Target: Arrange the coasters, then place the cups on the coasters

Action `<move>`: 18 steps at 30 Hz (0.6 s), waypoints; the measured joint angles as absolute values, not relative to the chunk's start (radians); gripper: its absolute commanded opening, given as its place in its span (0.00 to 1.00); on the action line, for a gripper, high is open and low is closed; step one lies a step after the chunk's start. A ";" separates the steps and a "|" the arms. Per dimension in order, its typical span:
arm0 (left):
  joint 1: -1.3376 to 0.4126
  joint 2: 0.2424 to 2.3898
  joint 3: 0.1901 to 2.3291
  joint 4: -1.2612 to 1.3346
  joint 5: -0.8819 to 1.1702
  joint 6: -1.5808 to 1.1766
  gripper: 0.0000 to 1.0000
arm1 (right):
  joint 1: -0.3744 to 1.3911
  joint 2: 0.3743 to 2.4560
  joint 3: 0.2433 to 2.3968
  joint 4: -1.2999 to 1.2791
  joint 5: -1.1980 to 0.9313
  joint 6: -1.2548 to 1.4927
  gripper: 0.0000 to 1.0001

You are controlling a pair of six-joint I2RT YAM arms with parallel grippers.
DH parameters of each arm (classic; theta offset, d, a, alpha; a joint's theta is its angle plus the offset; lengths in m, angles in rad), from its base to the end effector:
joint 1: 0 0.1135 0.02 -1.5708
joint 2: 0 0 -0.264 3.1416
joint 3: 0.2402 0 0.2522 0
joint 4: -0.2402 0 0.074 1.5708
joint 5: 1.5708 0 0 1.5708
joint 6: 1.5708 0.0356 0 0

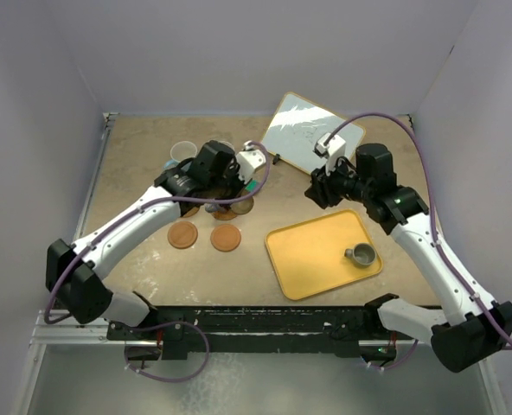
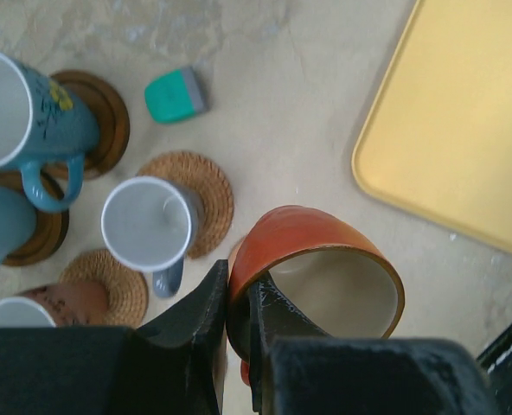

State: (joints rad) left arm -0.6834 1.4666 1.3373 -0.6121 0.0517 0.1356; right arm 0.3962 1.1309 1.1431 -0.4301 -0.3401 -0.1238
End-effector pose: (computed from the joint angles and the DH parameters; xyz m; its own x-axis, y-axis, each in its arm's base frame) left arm 0.2501 -0.2060 0.3300 -0.4296 0.5239 -0.7355 0.7249 0.6858 0.0651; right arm 0.2261 0.1075 0.3717 -0.2919 -0.2483 -0.9237 -0.6864 0.7270 0.0215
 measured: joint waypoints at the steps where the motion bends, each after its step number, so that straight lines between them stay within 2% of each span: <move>1: -0.679 1.438 1.317 -0.641 0.048 0.155 0.03 | 0.381 1.114 1.129 -0.438 -0.349 -0.146 0.47; 10: -0.514 1.259 1.166 -0.784 0.044 0.274 0.03 | 0.331 1.103 1.068 -0.564 -0.361 -0.290 0.50; 18: -0.415 1.177 1.056 -0.820 0.014 0.335 0.03 | 0.322 1.072 1.033 -0.585 -0.345 -0.340 0.60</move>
State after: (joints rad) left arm -0.4149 1.1767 1.0561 -0.8200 0.0139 0.3351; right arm 0.3218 1.0718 1.0328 -0.5854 -0.3454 -0.3405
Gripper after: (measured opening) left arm 0.077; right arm 0.575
